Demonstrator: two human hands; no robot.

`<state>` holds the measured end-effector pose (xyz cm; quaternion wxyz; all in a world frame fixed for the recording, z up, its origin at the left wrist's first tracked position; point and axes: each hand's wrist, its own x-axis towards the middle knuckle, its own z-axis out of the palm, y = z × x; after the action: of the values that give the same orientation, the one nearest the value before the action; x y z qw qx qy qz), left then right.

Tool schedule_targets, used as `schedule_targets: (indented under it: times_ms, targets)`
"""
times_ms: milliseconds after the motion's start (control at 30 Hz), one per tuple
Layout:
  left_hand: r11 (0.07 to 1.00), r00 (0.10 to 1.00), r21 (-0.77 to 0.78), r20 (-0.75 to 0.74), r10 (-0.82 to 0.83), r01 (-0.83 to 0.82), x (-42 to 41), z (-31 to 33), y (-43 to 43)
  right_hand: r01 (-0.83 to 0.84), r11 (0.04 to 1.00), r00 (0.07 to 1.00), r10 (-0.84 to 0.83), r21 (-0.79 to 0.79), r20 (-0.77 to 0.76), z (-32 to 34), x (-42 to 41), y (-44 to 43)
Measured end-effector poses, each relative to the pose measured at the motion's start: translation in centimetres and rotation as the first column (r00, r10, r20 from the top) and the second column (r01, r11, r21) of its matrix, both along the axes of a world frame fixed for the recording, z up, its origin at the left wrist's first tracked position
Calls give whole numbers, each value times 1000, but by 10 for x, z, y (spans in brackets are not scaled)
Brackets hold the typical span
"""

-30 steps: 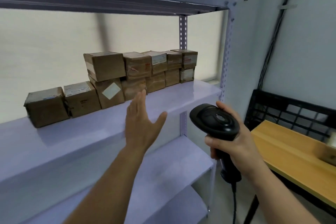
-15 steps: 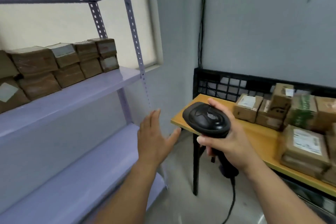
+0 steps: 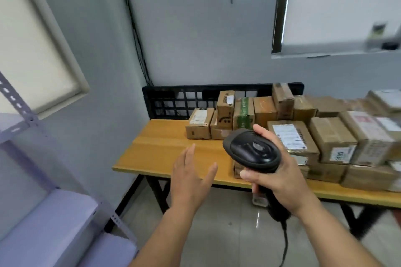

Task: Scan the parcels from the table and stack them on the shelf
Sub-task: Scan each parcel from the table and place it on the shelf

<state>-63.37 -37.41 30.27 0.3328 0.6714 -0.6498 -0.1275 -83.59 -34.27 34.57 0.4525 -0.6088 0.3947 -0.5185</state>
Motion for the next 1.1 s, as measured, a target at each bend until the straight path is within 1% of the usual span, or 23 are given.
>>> schedule_targets:
  times_ms: [167, 333, 533, 733, 800, 867, 1000, 1033, 1100]
  targets:
    - [990, 992, 83, -56, -109, 114, -49, -20, -46, 148, 987, 989, -149, 59, 5, -15, -51, -22]
    - [956, 986, 241, -63, -154, 165, -84, -40, -99, 233, 963, 972, -232, 134, -26, -29, -86, -58]
    - [892, 990, 430, -85, -111, 137, -98, -69, -151, 253, 947, 967, -250, 199, -45, -50, -103, -108]
    - [763, 984, 638, -175, 10, 106, -98, -101, -189, 269, 934, 963, -261, 234, -65, -72, -110, -158]
    - [728, 971, 672, -238, 37, 137, -101, -101, -191, 269, 929, 963, -260, 256, -67, -79, -112, -170]
    - [716, 942, 672, -330, 59, 190, -103, -100, -192, 275, 915, 961, -268, 294, -66, -87, -114, -178]
    - [686, 837, 662, -529, 140, 303, -102, -98, -191, 264, 897, 964, -253, 355, -77, -100, -116, -181]
    - [673, 817, 667, -554, 162, 319, -101, -97, -192, 260, 896, 965, -248, 360, -79, -101, -116, -180]
    - [654, 813, 683, -555, 174, 326, -97, -97, -194, 250, 898, 968, -239, 363, -76, -101, -116, -180]
